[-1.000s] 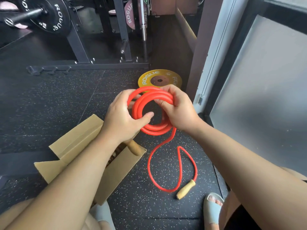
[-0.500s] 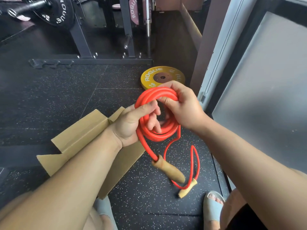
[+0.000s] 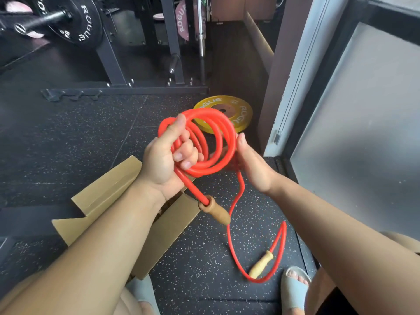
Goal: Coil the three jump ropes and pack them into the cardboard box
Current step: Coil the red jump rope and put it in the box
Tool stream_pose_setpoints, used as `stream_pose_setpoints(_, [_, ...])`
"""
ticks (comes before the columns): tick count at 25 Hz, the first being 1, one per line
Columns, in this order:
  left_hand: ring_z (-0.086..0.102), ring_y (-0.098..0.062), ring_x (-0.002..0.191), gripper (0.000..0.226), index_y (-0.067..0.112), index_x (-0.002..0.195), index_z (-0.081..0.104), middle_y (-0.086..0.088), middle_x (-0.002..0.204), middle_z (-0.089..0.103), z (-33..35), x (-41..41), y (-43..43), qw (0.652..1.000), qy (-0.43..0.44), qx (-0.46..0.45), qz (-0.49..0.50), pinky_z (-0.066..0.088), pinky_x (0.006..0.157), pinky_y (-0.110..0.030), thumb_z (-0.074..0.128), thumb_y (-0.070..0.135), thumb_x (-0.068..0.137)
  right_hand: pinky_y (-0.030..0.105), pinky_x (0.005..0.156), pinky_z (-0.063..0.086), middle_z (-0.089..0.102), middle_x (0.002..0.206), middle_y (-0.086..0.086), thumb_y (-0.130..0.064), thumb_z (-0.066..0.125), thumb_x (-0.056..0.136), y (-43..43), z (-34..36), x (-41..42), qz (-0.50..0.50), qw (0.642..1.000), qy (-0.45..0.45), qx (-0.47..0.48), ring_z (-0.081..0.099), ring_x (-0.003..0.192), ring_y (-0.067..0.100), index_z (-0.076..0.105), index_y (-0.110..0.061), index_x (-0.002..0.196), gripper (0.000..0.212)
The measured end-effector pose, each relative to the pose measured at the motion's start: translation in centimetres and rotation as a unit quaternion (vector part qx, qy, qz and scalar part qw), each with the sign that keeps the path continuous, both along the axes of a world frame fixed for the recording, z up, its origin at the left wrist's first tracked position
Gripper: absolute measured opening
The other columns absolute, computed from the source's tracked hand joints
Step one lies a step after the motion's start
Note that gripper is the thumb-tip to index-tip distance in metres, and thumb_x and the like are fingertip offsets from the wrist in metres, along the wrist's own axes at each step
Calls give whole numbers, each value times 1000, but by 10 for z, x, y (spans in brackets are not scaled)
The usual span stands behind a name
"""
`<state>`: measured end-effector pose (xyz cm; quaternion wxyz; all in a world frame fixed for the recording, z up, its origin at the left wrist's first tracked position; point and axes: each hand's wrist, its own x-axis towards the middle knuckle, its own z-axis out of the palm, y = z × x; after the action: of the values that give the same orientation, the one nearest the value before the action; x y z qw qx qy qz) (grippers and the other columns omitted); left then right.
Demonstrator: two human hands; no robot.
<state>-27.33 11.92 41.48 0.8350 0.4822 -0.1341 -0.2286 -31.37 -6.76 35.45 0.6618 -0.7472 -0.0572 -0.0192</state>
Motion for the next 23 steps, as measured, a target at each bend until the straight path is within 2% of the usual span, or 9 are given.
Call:
stream_pose_setpoints(2, [32, -11, 36, 37, 19, 68, 39, 8, 39, 28, 1, 5, 3, 1000, 9, -16, 11, 46, 64, -31, 52, 41, 94, 34, 85, 58, 65, 119, 1, -69, 30, 100, 0, -11, -1, -15, 999, 26, -42, 68, 100, 15, 51, -26, 139, 61])
stream_pose_setpoints(5, [34, -14, 39, 36, 18, 67, 44, 6, 43, 31, -7, 10, 3, 993, -70, 67, 65, 46, 63, -33, 55, 35, 97, 31, 66, 51, 68, 87, -4, -44, 33, 108, 0, -16, -1, -78, 992, -2, -100, 62, 68, 19, 58, -23, 125, 36])
stream_pose_setpoints(7, [35, -17, 40, 36, 18, 65, 48, 4, 45, 32, -11, 15, 4, 982, -95, 118, 109, 47, 62, -38, 58, 34, 96, 27, 56, 42, 62, 76, -4, -52, 37, 102, -4, -7, -2, -116, 991, -43, -57, 52, 59, 17, 60, -22, 111, 39])
stream_pose_setpoints(10, [32, -17, 39, 33, 20, 63, 51, 3, 46, 31, -9, 16, 7, 980, -111, 138, 85, 46, 62, -41, 60, 35, 91, 25, 49, 38, 66, 96, 4, -81, 46, 85, -4, 7, -4, -94, 993, -73, 12, 55, 64, 16, 56, -26, 120, 66])
stream_pose_setpoints(13, [30, -14, 35, 29, 17, 68, 47, 5, 41, 29, -7, 0, 0, 990, -91, 109, -20, 45, 56, -31, 56, 34, 90, 31, 50, 46, 70, 112, 7, -75, 59, 79, 4, 2, -4, -47, 998, -40, 7, 64, 71, 20, 54, -27, 129, 69])
stream_pose_setpoints(15, [30, -12, 33, 28, 15, 70, 46, 7, 39, 28, -8, -5, -2, 994, -61, 81, -41, 45, 54, -29, 55, 34, 90, 34, 54, 48, 73, 105, 4, -73, 54, 80, 5, 2, -3, -58, 998, -12, -9, 66, 70, 17, 56, -23, 126, 69])
stream_pose_setpoints(18, [31, -10, 34, 28, 18, 72, 48, 9, 39, 28, -5, 2, 4, 999, -23, 36, -20, 45, 55, -28, 55, 35, 93, 41, 61, 52, 68, 77, 5, -87, 28, 85, 0, 9, -3, -89, 993, 54, -58, 63, 63, 21, 63, -18, 114, 82])
stream_pose_setpoints(21, [32, -10, 36, 29, 20, 72, 48, 10, 41, 29, -1, 13, 11, 999, 6, 6, 32, 47, 58, -28, 53, 37, 96, 44, 72, 54, 65, 76, 0, -45, 32, 108, -1, 0, -6, -112, 982, 24, -149, 61, 65, 22, 53, -24, 112, 29])
stream_pose_setpoints(23, [33, -11, 39, 30, 20, 72, 49, 8, 44, 30, -3, 16, 10, 995, 14, 20, 94, 47, 60, -28, 55, 35, 96, 47, 72, 52, 65, 83, 4, -20, 37, 106, 0, -5, -8, -65, 951, -7, -303, 61, 72, 28, 43, -21, 124, 20])
